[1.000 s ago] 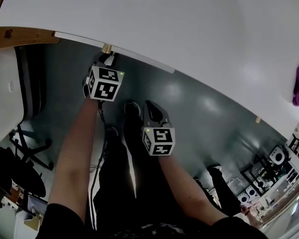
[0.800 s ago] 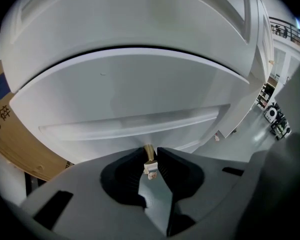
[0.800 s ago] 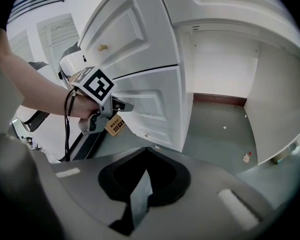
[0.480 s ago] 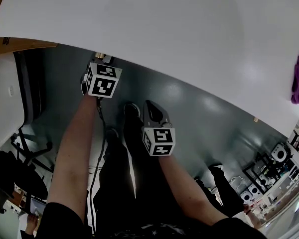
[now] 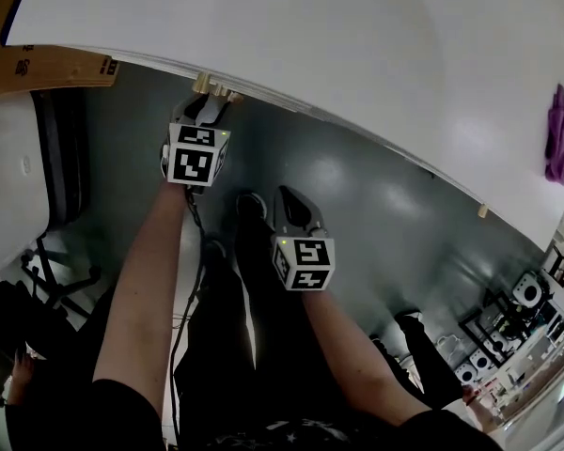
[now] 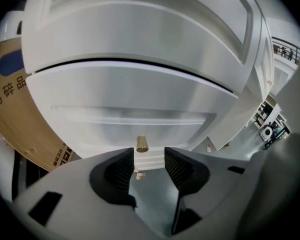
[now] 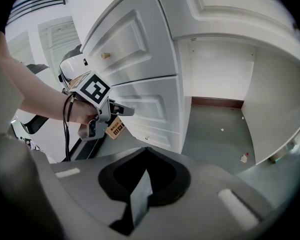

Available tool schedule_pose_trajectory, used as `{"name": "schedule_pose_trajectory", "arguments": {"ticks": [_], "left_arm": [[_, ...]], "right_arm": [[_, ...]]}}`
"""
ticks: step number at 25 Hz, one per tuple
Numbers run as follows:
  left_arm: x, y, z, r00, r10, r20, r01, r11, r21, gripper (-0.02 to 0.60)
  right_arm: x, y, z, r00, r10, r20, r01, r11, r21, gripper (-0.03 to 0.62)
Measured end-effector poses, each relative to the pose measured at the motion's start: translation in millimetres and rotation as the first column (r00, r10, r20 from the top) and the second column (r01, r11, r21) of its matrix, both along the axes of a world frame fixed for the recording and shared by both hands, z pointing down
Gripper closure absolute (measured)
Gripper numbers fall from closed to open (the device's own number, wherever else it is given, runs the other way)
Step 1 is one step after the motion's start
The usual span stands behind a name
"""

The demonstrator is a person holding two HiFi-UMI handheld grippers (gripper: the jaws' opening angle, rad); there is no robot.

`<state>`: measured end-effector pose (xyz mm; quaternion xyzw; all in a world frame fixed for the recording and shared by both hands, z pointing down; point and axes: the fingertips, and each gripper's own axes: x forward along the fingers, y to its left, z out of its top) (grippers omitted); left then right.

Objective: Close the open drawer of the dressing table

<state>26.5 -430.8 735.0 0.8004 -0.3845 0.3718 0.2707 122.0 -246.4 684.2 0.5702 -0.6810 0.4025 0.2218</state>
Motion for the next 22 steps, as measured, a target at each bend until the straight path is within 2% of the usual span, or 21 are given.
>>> {"name": "schedule_pose_trajectory", "arguments": {"ticks": [10,14,15,18,22], "left_arm": [[-1.3,69.9,-56.2,0.990,-0.050,-0.130,0.051,0.999,0.001,0.391],[3.6,105.0,-89.1,0.981,-0.032,-0.190,0.035,0.999,0.011,0.394],[3.4,113.2,-97.6,0.979,-0.029,-0.199,0.034,0.999,0.019,0.403],[-2.7,137.0,-124.5,0.973,-0.036,-0.229,0.048,0.998,0.047,0.501],[-8.7,168.9,-163.0,0.949,-0.011,-0.315,0.027,0.998,0.048,0.547]], "right_arm": [[-5.3,13.2,-40.0,0.998,0.045,-0.048,-0.041,0.996,0.077,0.592],[-4.9,22.0,-67.5,0.995,0.076,-0.057,-0.068,0.989,0.131,0.592],[-6.3,25.4,-74.3,0.995,0.081,-0.054,-0.073,0.987,0.143,0.592],[-14.6,37.5,-95.1,0.995,0.093,-0.043,-0.084,0.981,0.177,0.592],[-27.0,49.8,-126.7,0.993,0.106,-0.044,-0.092,0.967,0.238,0.592]]}}
